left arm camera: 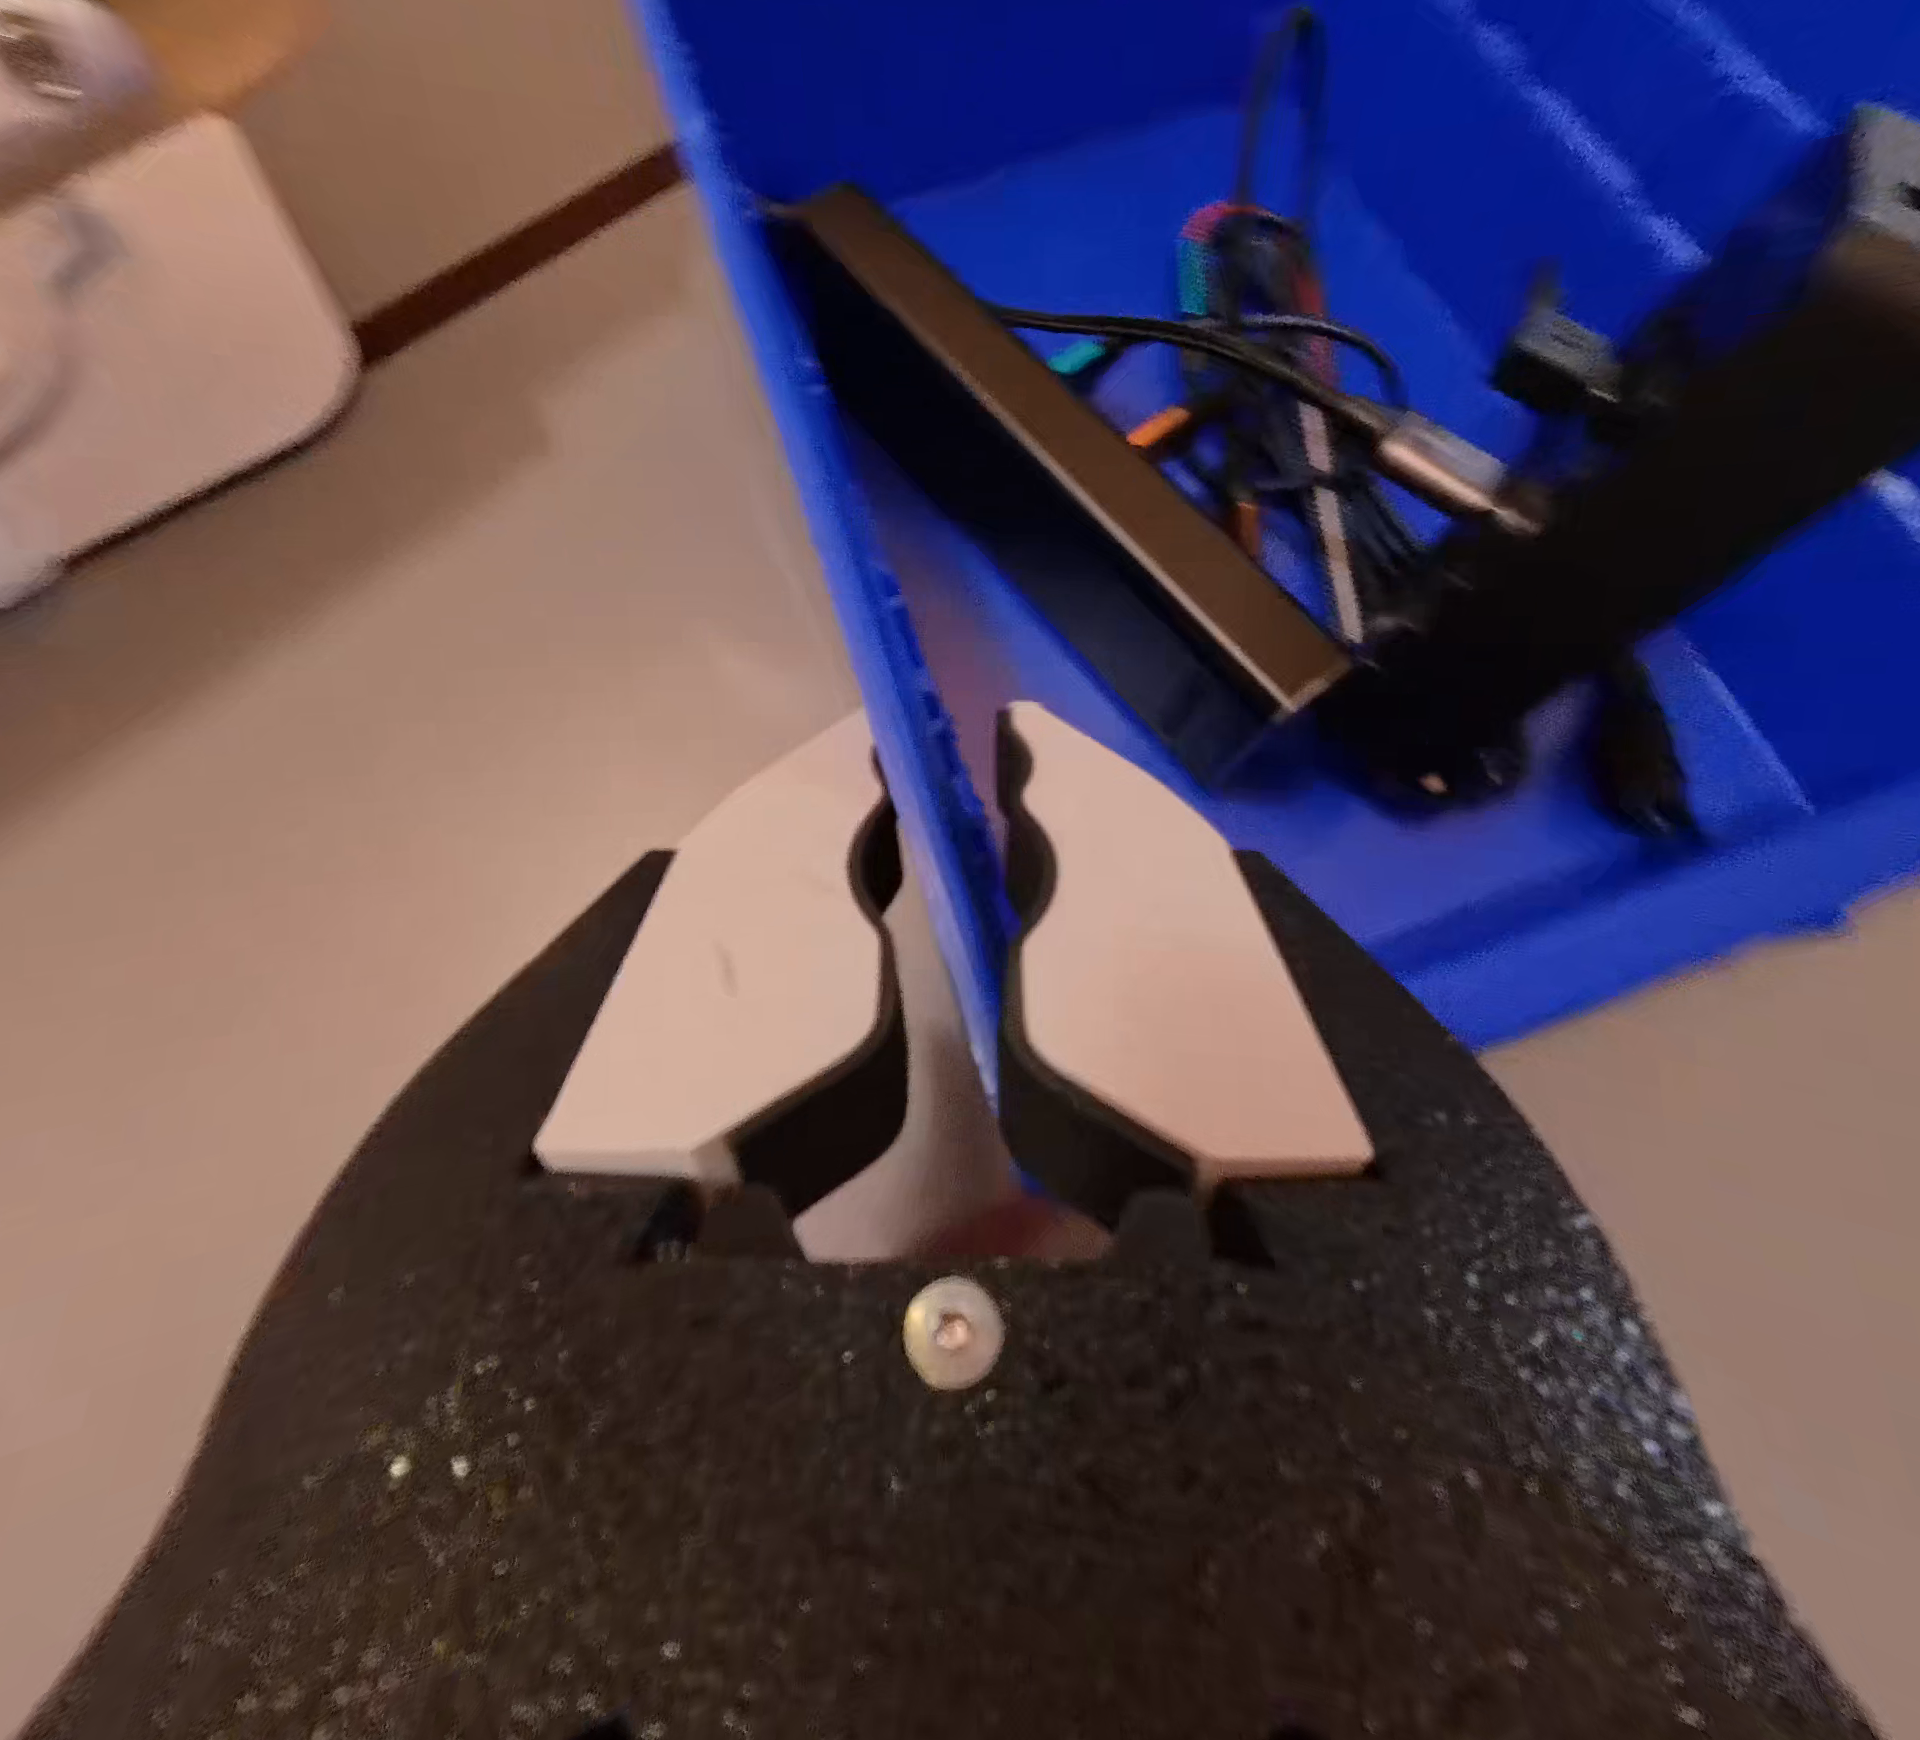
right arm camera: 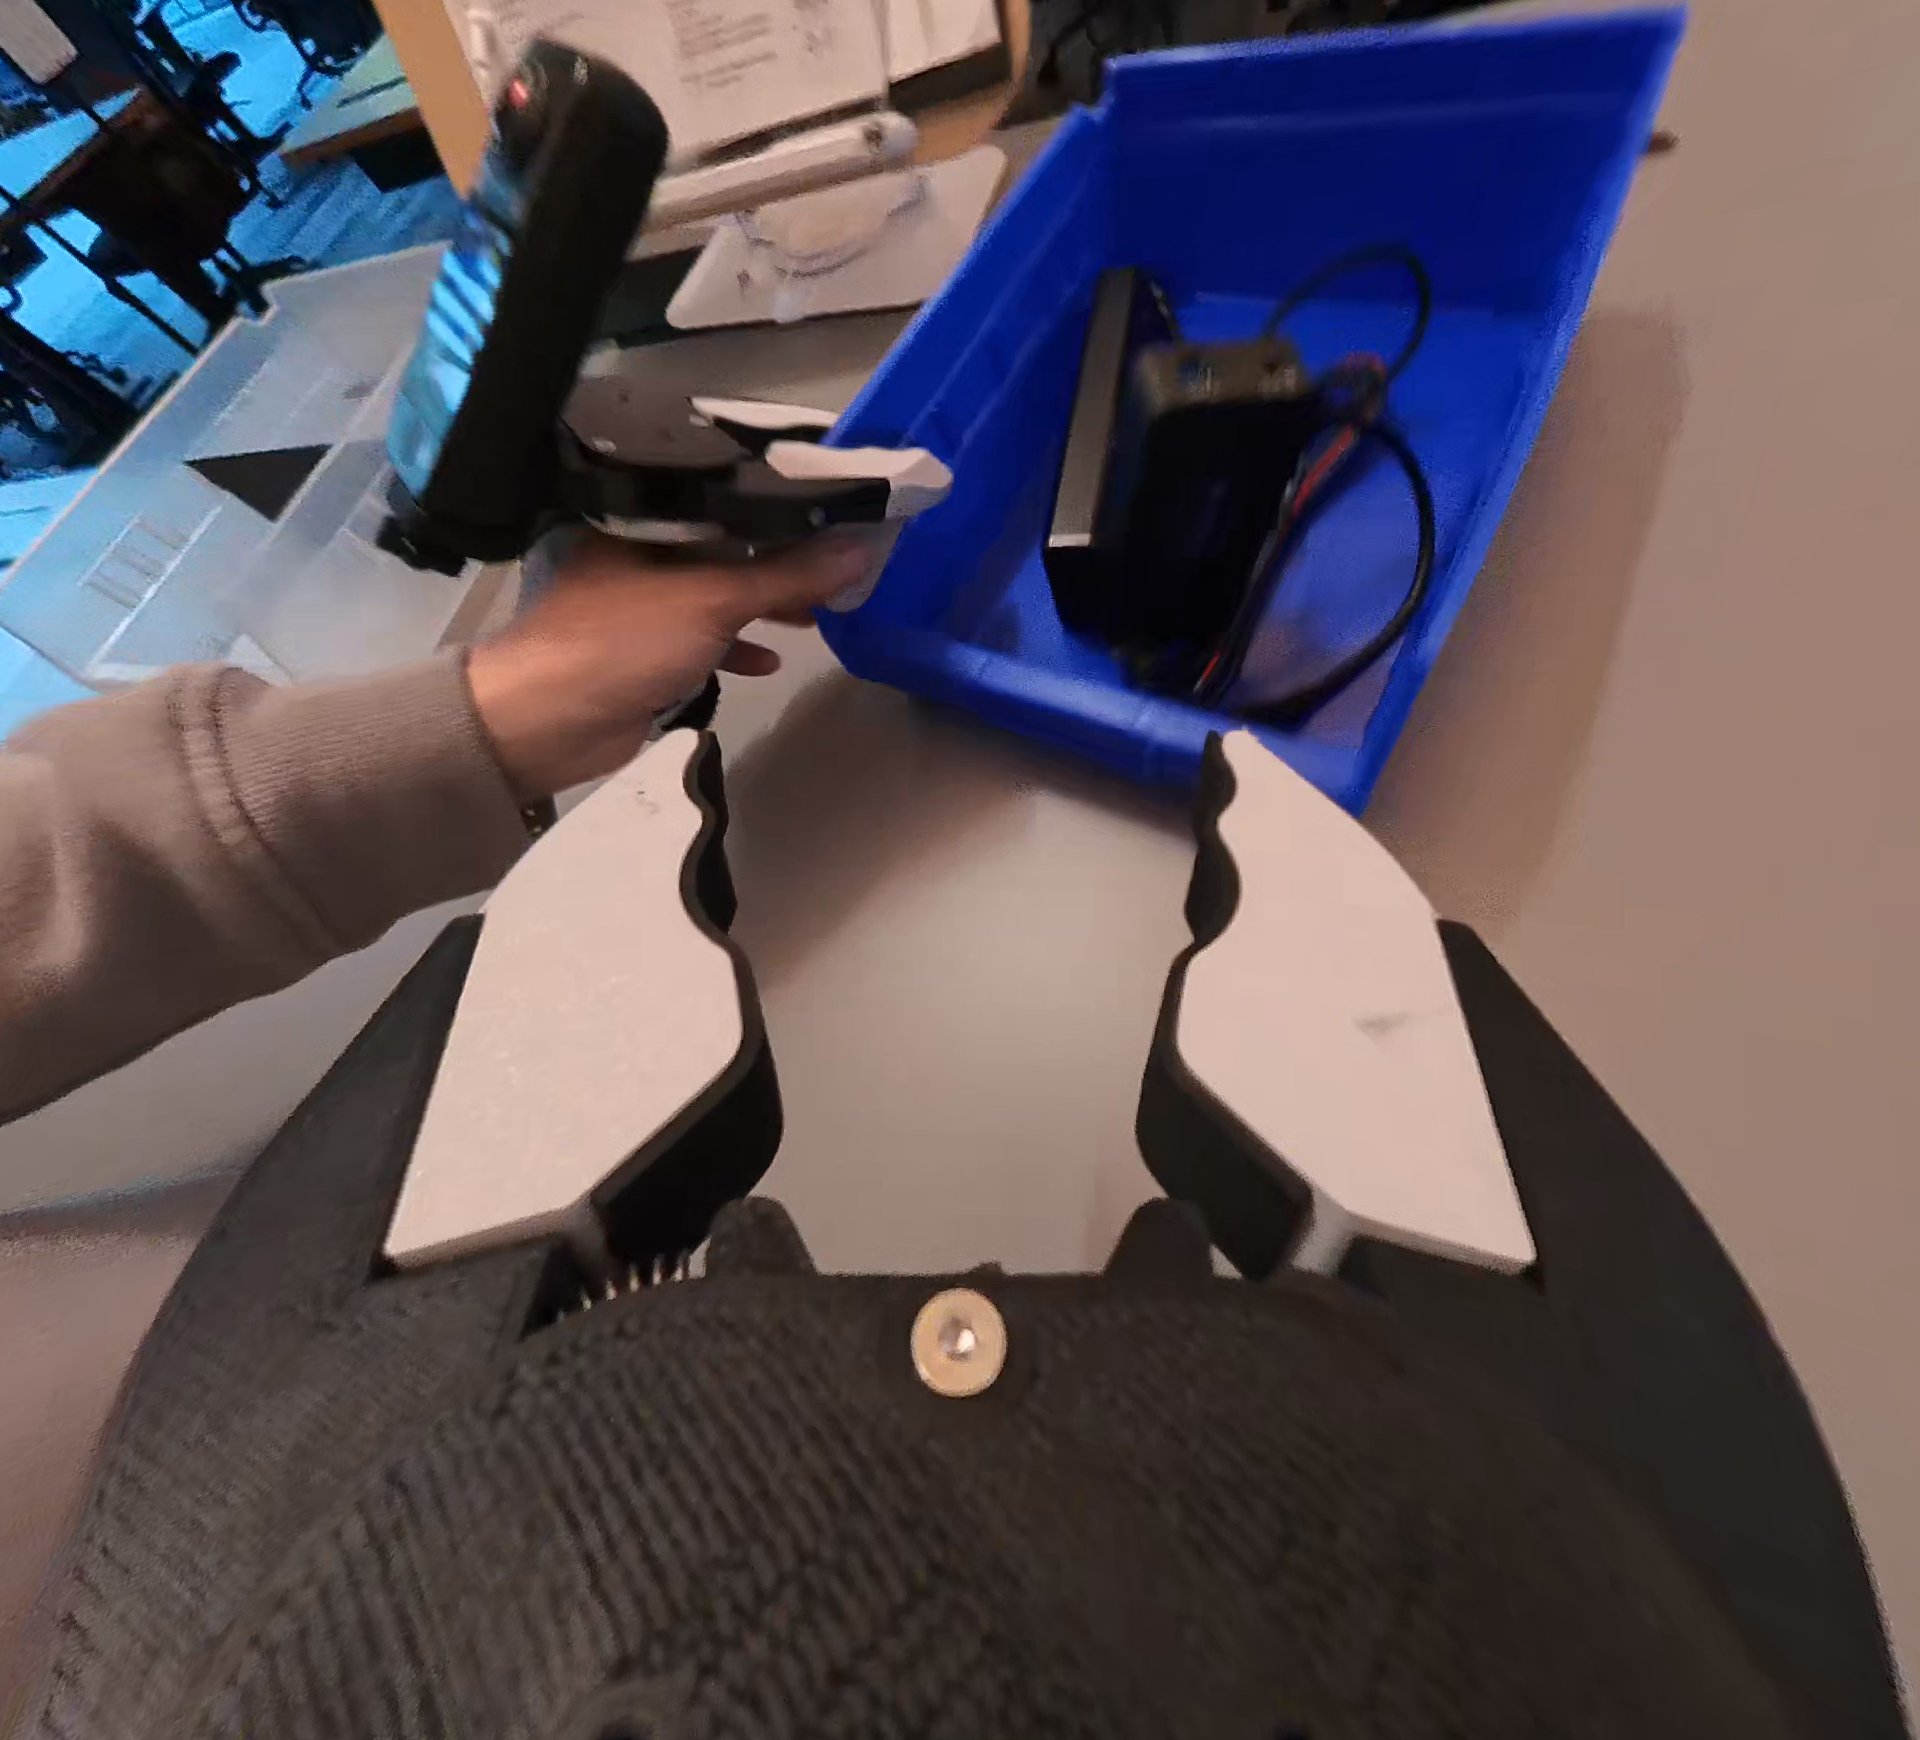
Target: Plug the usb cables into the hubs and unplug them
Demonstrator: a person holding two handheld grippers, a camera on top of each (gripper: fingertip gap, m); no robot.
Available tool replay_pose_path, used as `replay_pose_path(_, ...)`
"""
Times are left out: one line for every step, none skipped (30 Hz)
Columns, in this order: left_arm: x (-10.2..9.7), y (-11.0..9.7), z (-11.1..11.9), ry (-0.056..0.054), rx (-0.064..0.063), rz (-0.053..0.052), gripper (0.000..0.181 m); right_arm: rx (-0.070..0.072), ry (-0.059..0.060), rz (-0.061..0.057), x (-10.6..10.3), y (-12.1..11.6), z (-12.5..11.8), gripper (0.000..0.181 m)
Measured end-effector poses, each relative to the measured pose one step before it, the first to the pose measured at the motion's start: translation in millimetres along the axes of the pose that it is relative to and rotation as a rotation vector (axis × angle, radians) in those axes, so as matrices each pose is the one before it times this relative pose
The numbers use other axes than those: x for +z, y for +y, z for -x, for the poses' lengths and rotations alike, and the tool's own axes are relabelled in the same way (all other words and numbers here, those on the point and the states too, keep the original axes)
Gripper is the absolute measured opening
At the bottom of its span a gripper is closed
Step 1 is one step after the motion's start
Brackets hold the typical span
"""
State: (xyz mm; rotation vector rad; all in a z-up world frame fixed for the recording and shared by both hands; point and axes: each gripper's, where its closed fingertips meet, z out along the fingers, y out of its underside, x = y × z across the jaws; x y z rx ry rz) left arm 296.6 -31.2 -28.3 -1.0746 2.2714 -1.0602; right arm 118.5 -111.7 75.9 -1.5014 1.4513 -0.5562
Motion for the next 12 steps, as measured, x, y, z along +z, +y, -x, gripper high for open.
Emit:
replay_pose_path(-4.53,3.17,8.23,-0.0097,0.0204,-0.0168,0.007,-0.0317,-0.0134,-0.0054,1.85,-8.24,10.18,0.087)
replay_pose_path(-5.89,4.69,4.33,0.0189,0.0223,-0.0141,0.007,-0.0382,-0.0232,-0.0053,3.41,-9.74,11.89,0.088)
replay_pose_path(-7.34,5.53,2.59,0.0229,0.0165,-0.0103,0.007,-0.0406,-0.0274,-0.0063,5.17,-10.69,12.44,0.089)
replay_pose_path(-8.66,6.62,2.75,0.0136,0.0089,-0.0038,0.007,-0.0429,-0.0348,-0.0044,6.78,-10.67,12.89,0.09)
replay_pose_path(-9.9,7.61,2.57,0.0082,0.0004,0.0012,0.007,-0.0456,-0.043,-0.0016,8.1,-9.62,12.79,0.091)
replay_pose_path(-10.95,8.36,3.19,0.0047,-0.0107,0.0015,0.007,-0.043,-0.0309,0.0044,8.76,-7.85,9.24,0.091)
replay_pose_path(-11.83,8.98,4.36,-0.0011,-0.0159,-0.0007,0.007,-0.0341,-0.0046,0.0128,8.72,-5.18,4.06,0.092)
replay_pose_path(-12.52,9.55,5.5,-0.0068,-0.014,-0.0005,0.006,-0.0255,-0.0046,0.0134,8.43,-3.7,3.22,0.093)
replay_pose_path(-13.14,9.96,6.29,-0.0102,-0.0117,0.003,0.006,-0.0174,-0.0192,0.0093,8.51,-2.91,4.59,0.092)
replay_pose_path(-13.44,10.29,7.01,-0.0138,-0.014,0.0038,0.006,0.0007,-0.0245,0.0046,8.87,-2.22,5.18,0.092)
replay_pose_path(-13.41,10.32,7.49,-0.0167,-0.017,0.0036,0.006,0.0119,-0.0282,0.0024,9.2,-1.82,5.69,0.091)
replay_pose_path(-13.1,9.99,8.02,-0.0179,-0.0162,0.0019,0.006,0.0122,-0.0349,0.0013,9.61,-0.94,6.9,0.09)
